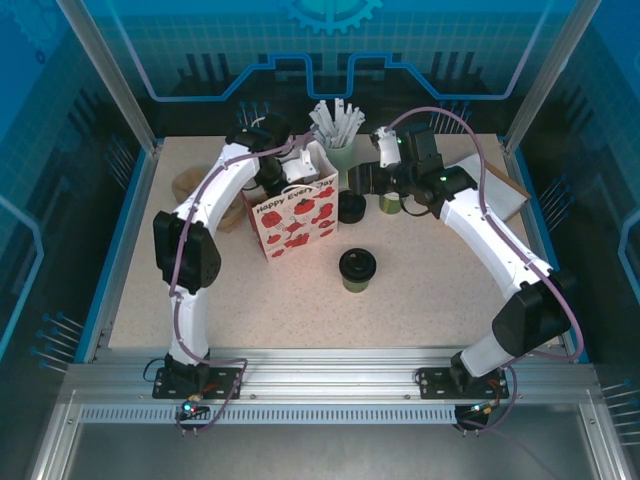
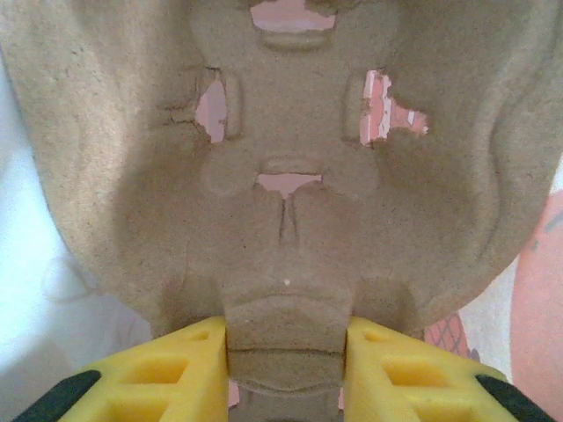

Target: Pack the takeout coffee

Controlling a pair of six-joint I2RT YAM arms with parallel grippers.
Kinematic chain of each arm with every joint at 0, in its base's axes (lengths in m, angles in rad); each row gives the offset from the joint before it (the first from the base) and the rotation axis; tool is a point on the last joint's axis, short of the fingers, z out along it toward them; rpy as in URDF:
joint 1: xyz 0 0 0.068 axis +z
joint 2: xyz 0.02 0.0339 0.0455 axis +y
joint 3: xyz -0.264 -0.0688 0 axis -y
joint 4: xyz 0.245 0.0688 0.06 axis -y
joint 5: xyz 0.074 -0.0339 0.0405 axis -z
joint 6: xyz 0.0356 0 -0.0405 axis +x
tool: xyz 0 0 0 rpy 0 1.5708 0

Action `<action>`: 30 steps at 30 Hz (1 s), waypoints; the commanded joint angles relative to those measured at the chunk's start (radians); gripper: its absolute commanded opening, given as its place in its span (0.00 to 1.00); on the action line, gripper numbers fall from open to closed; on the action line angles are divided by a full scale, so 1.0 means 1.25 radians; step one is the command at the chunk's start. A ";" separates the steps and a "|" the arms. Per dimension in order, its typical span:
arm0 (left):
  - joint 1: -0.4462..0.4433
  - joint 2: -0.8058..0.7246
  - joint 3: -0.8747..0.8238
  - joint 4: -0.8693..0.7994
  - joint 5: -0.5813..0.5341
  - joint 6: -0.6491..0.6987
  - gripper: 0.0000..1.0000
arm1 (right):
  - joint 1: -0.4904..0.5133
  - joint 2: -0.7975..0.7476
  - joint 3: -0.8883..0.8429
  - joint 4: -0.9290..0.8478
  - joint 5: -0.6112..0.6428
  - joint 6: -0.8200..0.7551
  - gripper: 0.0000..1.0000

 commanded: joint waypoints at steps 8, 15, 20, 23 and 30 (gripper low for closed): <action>-0.020 0.042 -0.017 -0.003 -0.013 -0.055 0.35 | -0.014 -0.038 -0.043 0.029 0.001 0.001 0.63; -0.020 0.033 -0.066 0.035 -0.018 -0.078 0.35 | -0.018 -0.056 -0.065 0.034 0.007 -0.001 0.63; -0.022 0.032 -0.099 0.059 -0.015 -0.087 0.36 | -0.019 -0.057 -0.077 0.038 0.004 0.001 0.63; -0.022 0.033 -0.116 0.072 -0.016 -0.093 0.37 | -0.019 -0.057 -0.085 0.041 0.003 0.003 0.63; -0.025 0.028 -0.158 0.112 -0.016 -0.108 0.39 | -0.019 -0.058 -0.092 0.042 0.002 0.003 0.63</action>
